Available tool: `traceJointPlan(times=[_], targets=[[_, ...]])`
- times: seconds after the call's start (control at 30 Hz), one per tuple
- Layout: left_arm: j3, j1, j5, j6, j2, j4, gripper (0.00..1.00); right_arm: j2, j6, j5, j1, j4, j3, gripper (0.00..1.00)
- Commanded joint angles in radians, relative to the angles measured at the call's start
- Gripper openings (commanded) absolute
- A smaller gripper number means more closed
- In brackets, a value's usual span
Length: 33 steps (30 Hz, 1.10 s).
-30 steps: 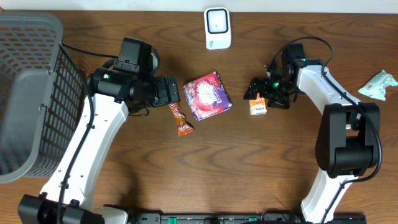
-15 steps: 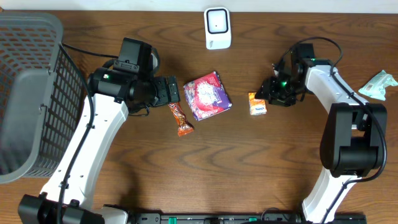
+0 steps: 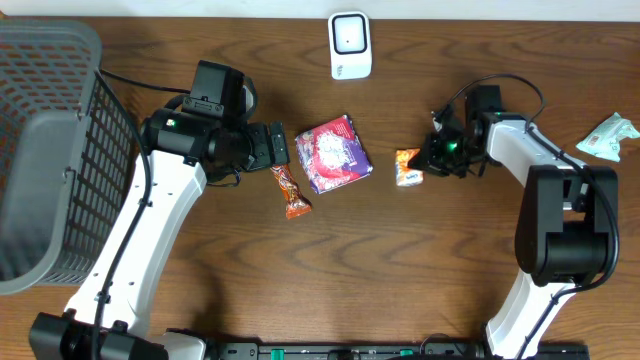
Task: Scan the item barcode
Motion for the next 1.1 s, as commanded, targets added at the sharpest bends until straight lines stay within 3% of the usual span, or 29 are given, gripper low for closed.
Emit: traceJointPlan(times=[0.0, 0.2, 0.37, 0.63, 0.77, 0.9, 1.07], targets=[[0.003, 0.005, -0.011, 0.01, -0.011, -0.003, 0.98, 0.007, 0.004, -0.25, -0.016, 0.01, -0.012, 0.01], [0.003, 0.005, -0.011, 0.01, -0.011, -0.003, 0.98, 0.007, -0.084, -0.678, -0.047, 0.015, -0.012, 0.01], [0.003, 0.005, -0.011, 0.01, -0.011, -0.003, 0.98, 0.007, -0.169, -0.917, -0.047, 0.015, -0.012, 0.01], [0.003, 0.005, -0.011, 0.01, -0.011, -0.003, 0.98, 0.007, -0.174, -0.922, -0.04, 0.005, -0.012, 0.01], [0.003, 0.005, -0.011, 0.01, -0.011, -0.003, 0.98, -0.006, -0.058, -0.767, -0.023, -0.01, -0.011, 0.01], [0.003, 0.005, -0.011, 0.01, -0.011, -0.003, 0.98, -0.092, 0.154, -0.288, 0.015, -0.018, 0.023, 0.01], [0.003, 0.005, -0.011, 0.01, -0.011, -0.003, 0.98, -0.239, 0.21, 0.165, 0.091, -0.018, 0.121, 0.01]])
